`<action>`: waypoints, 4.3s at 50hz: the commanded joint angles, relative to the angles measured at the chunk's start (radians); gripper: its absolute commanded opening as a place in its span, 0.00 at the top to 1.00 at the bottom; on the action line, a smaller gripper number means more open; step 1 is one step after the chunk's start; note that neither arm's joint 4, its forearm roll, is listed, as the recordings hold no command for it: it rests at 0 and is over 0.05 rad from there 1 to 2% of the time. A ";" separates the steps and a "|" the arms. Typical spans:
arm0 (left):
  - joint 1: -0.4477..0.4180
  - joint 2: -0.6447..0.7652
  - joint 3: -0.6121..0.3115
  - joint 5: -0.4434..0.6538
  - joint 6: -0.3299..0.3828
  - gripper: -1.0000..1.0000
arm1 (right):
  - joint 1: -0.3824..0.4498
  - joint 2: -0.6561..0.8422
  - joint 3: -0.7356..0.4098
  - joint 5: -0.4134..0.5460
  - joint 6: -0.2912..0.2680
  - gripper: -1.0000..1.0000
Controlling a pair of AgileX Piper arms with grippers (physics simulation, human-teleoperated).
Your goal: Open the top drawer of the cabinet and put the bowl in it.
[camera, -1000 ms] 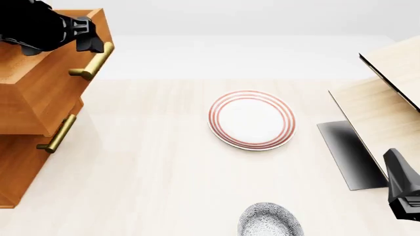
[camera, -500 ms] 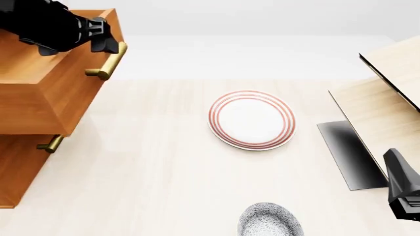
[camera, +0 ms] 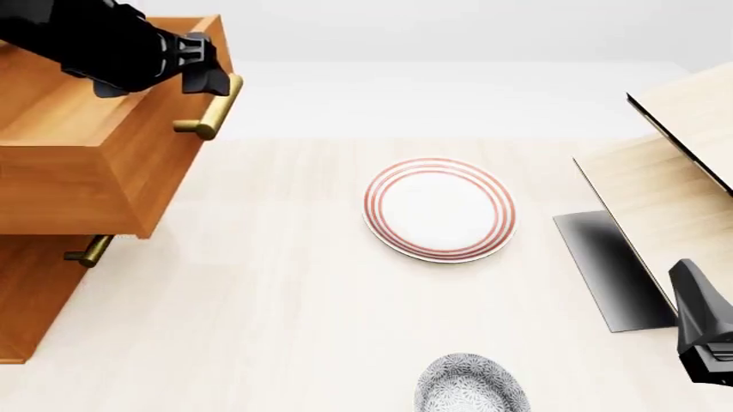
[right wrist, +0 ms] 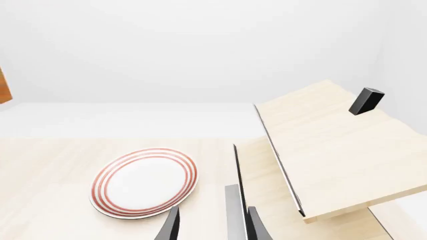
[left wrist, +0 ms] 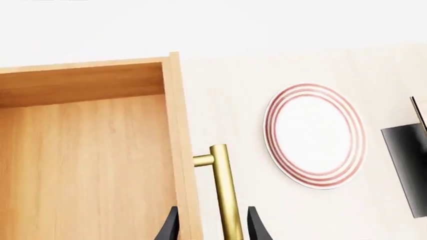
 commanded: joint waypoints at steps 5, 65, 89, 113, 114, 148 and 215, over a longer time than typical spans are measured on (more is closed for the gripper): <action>-0.022 0.010 -0.007 -0.003 0.013 0.00 | 0.000 0.000 0.001 -0.001 0.000 0.00; 0.002 -0.017 -0.176 0.139 0.105 0.00 | 0.000 0.000 0.001 -0.001 0.000 0.00; 0.013 -0.071 -0.242 0.217 0.181 0.00 | 0.000 0.000 0.001 -0.001 0.000 0.00; -0.054 -0.161 -0.187 0.200 0.334 0.00 | 0.000 0.000 0.001 -0.001 0.000 0.00; -0.057 -0.166 -0.181 0.199 0.339 0.00 | 0.000 0.000 0.001 -0.001 0.000 0.00; -0.233 -0.206 -0.021 0.088 0.373 0.00 | 0.000 0.000 0.001 -0.001 0.000 0.00; -0.511 -0.044 0.233 -0.241 0.164 0.00 | 0.000 0.000 0.001 -0.001 0.000 0.00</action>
